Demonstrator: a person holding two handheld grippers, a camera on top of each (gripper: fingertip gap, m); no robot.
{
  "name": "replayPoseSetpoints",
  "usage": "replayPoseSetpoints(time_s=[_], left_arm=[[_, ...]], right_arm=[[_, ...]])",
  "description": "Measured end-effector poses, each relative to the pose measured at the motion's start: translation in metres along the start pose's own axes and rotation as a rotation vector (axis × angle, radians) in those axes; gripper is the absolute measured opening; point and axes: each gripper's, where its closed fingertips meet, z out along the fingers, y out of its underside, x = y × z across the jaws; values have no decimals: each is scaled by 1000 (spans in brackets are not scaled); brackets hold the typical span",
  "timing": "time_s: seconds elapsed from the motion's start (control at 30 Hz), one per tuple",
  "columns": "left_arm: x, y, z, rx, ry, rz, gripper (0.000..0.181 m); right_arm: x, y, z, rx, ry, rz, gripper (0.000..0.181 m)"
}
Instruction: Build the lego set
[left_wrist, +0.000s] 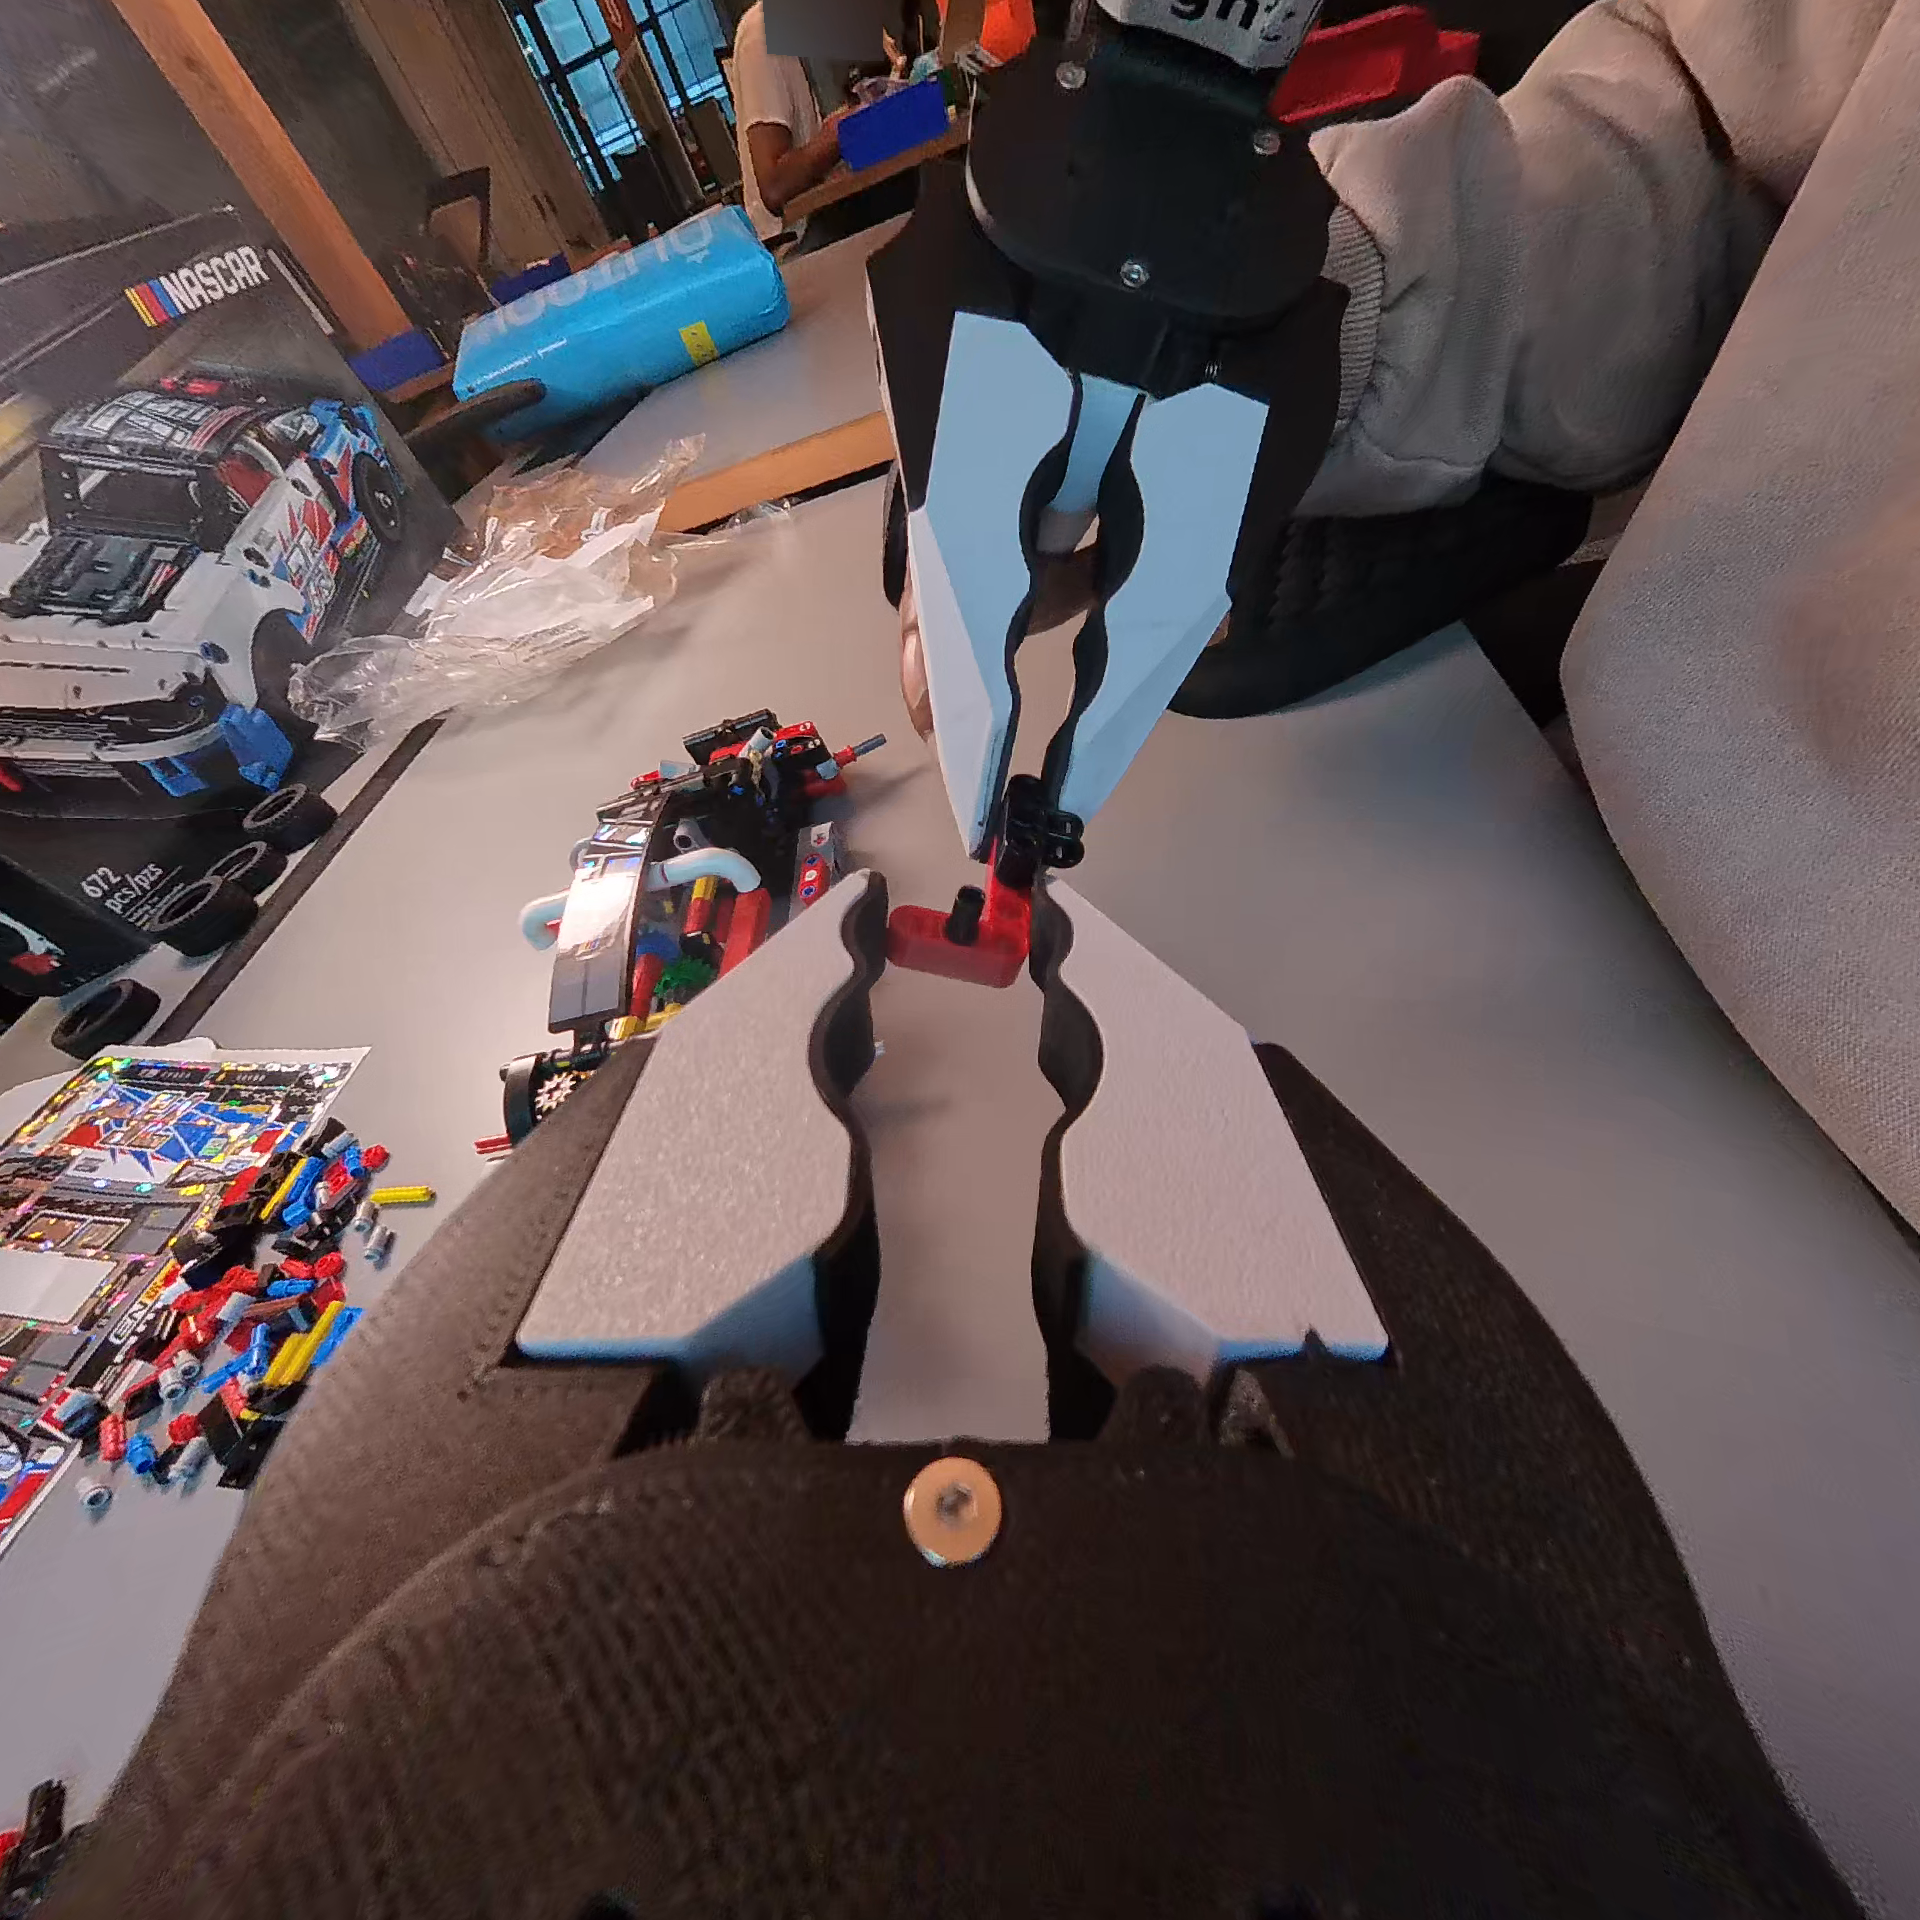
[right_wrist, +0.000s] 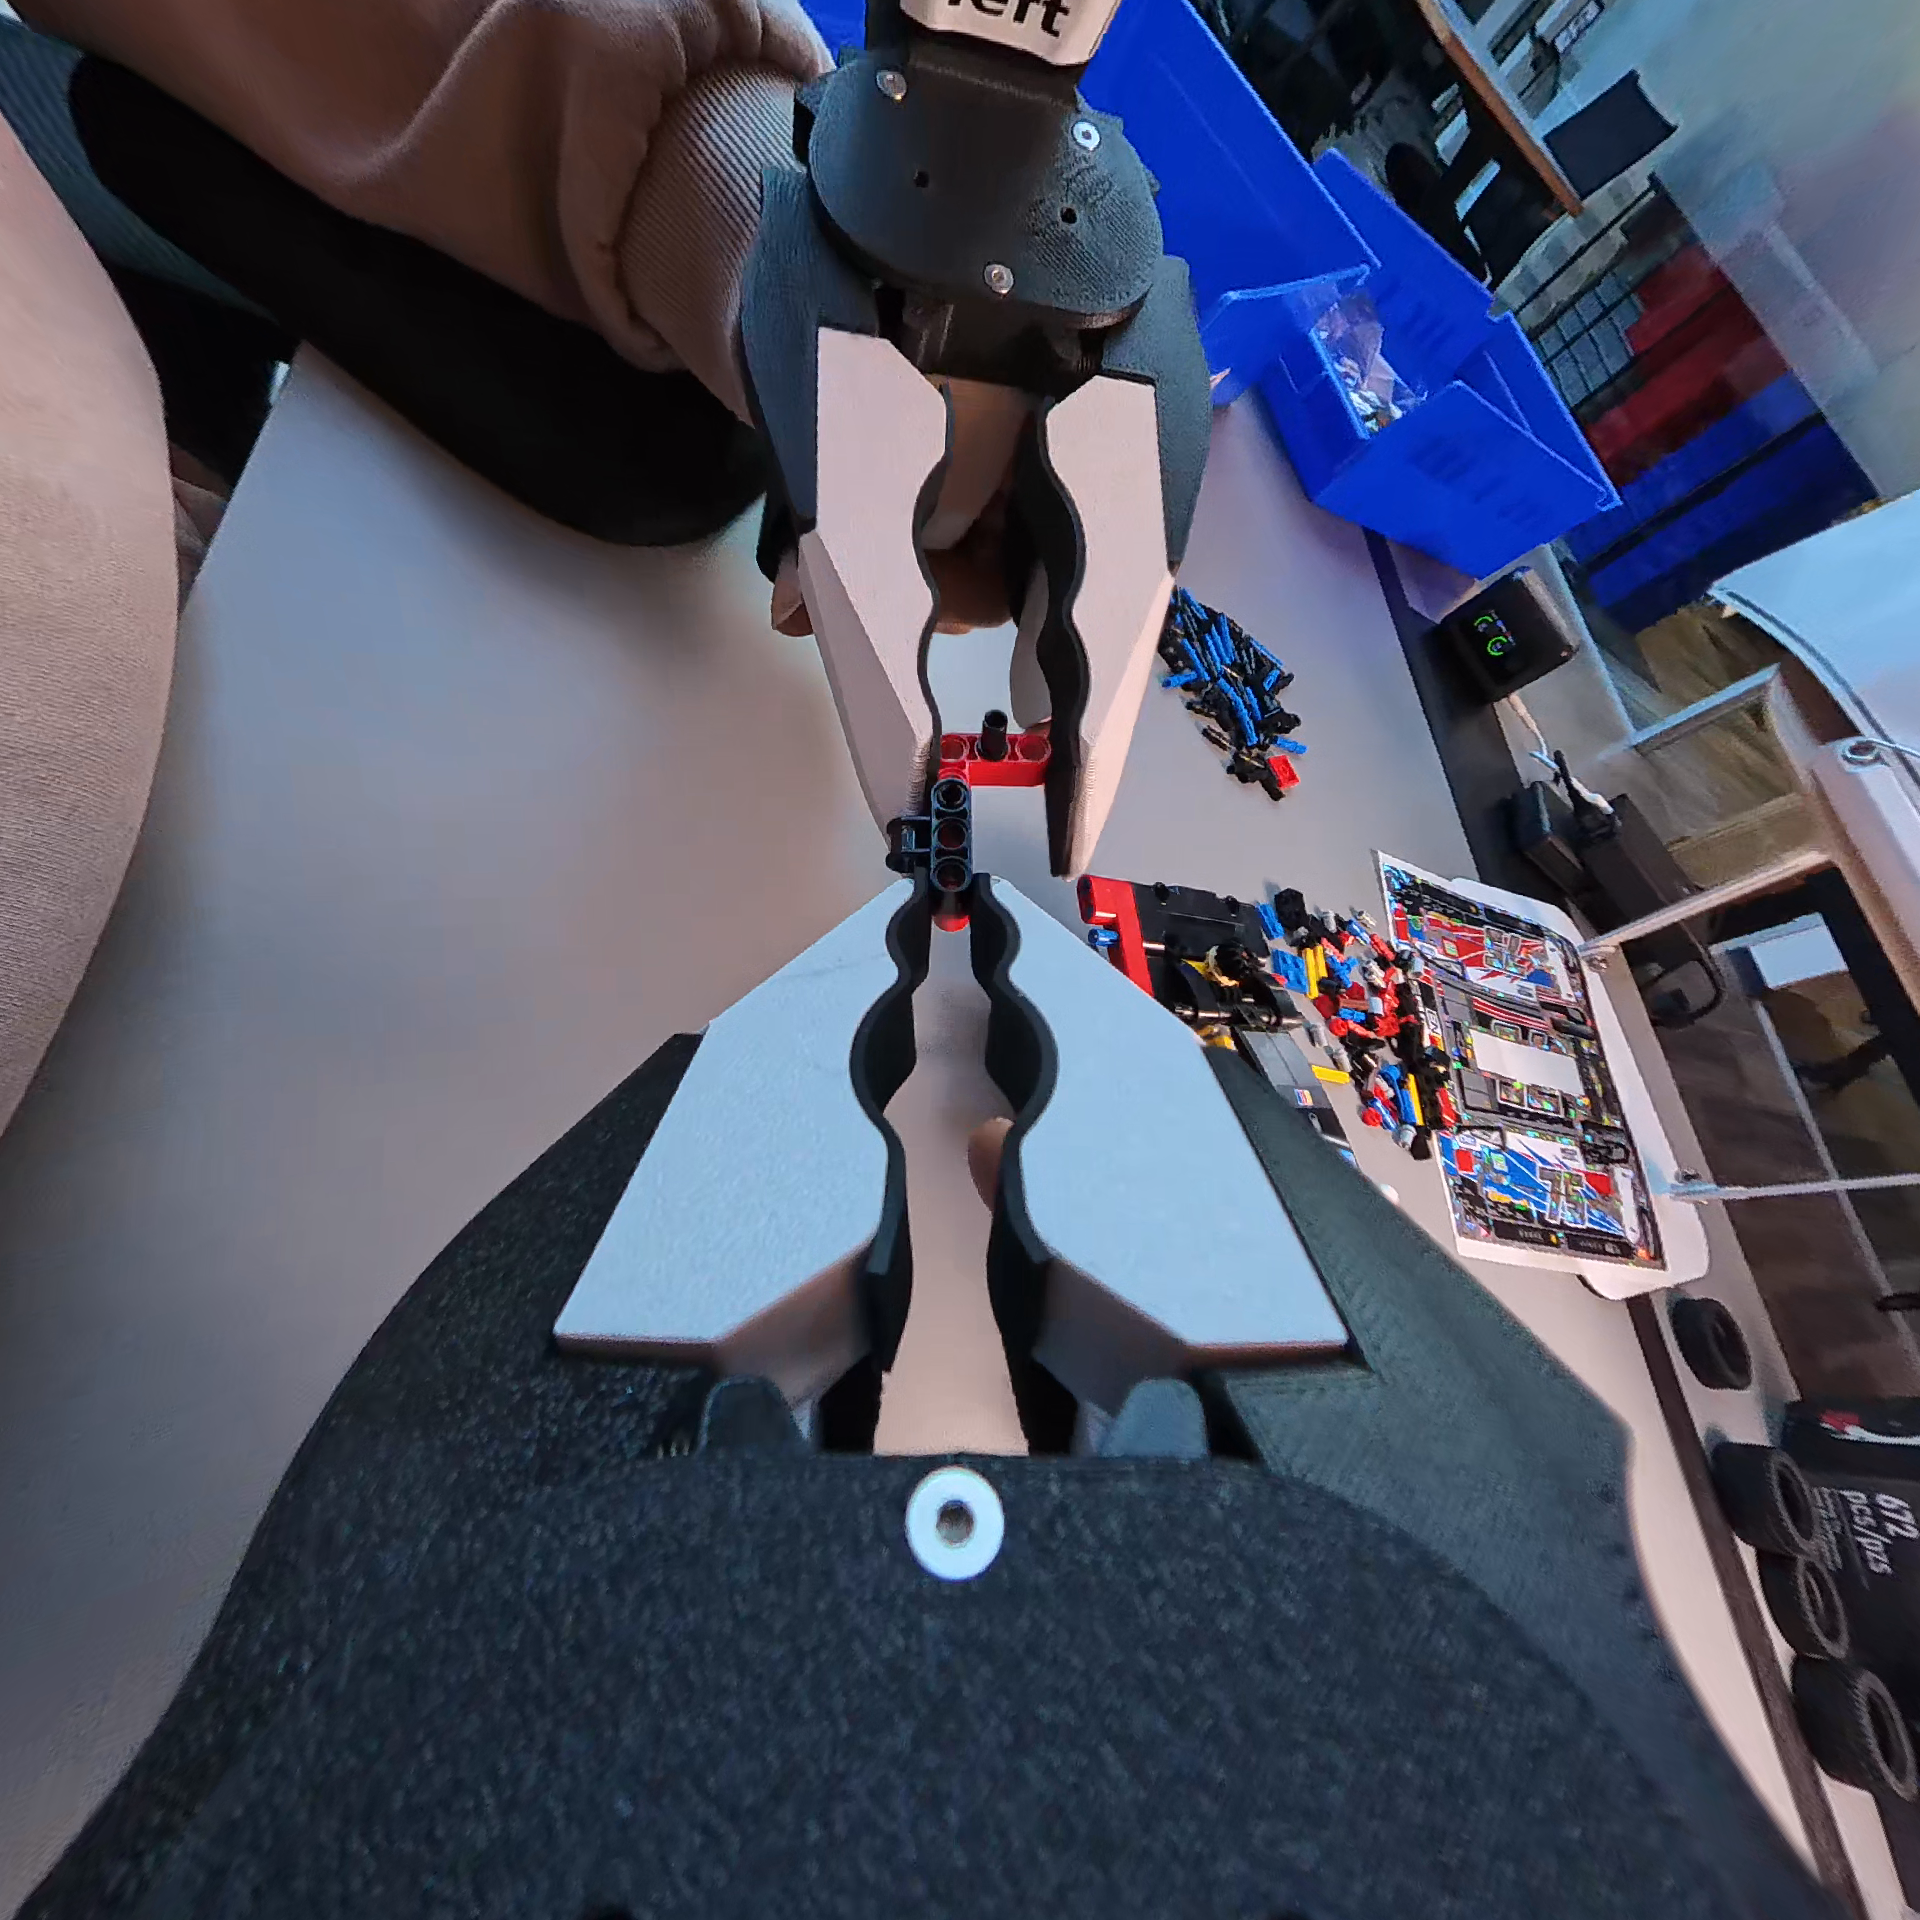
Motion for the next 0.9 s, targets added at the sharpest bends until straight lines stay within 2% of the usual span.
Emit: replayPoseSetpoints(time_s=[0.2, 0.3, 0.5, 0.57, 0.73, 0.8, 0.9], left_arm=[[0, -9, -4, 54, 1, 6, 25], [2, -15, -6, 89, 10, 4, 25], [3, -15, -5, 97, 27, -38, 26], [-5, -3, -3, 40, 5, -84, 27], [-12, 31, -3, -113, -2, -164, 27], [-10, 43, 0, -181, 8, -183, 26], [-3, 59, 5, -272, 35, -202, 27]], right_arm=[[2, -8, -4, 9, 34, -34, 5], [2, -15, -7, 50, 16, -10, 9], [0, -16, -8, 79, -19, 54, 4], [4, -4, -3, 38, -3, 129, 4], [-12, 70, 13, -285, -7, 439, 5], [-20, 81, 16, -334, 2, 562, 5], [-23, 83, 16, -386, 41, 609, 5]])
